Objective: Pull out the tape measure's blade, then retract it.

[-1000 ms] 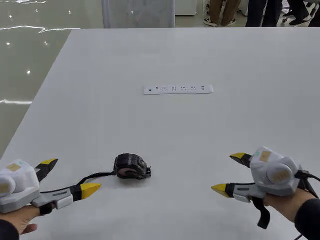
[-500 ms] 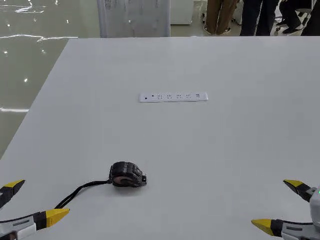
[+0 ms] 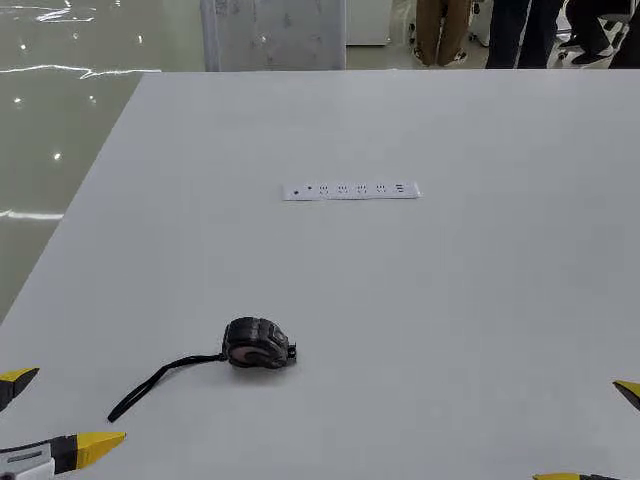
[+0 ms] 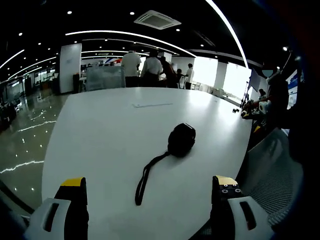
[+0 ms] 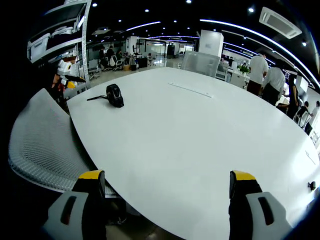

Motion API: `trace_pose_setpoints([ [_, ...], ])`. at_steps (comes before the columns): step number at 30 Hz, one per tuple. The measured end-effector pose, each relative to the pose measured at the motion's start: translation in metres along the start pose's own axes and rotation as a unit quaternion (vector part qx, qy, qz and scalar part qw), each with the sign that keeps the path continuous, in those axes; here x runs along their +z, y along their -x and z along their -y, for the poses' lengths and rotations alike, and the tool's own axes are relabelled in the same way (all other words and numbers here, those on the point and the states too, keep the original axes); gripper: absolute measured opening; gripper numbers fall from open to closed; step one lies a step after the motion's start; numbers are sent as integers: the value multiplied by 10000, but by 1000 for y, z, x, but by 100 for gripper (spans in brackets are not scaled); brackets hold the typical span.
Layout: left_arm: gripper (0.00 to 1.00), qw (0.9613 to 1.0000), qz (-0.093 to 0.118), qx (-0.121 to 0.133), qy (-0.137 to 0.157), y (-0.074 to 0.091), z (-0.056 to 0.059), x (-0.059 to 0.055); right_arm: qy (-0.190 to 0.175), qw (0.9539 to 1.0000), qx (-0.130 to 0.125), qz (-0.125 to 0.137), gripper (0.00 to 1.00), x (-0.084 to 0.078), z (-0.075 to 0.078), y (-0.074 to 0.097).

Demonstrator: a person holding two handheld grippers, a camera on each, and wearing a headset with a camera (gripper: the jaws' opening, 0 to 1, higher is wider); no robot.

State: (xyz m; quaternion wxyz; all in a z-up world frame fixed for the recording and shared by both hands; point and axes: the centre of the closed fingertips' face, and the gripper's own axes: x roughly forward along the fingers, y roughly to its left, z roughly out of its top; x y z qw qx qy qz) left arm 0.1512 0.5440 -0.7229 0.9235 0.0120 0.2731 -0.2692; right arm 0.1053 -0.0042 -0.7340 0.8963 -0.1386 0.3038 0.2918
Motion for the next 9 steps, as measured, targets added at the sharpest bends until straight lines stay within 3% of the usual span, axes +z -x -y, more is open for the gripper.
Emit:
trace_pose_setpoints([
  [1,100,10000,-67,42,24,0,-2,-2,2,10000,-3,0,100,0,-2,0],
  [9,100,10000,-7,16,74,6,-3,-2,-12,10000,2,39,100,3,-2,0],
])
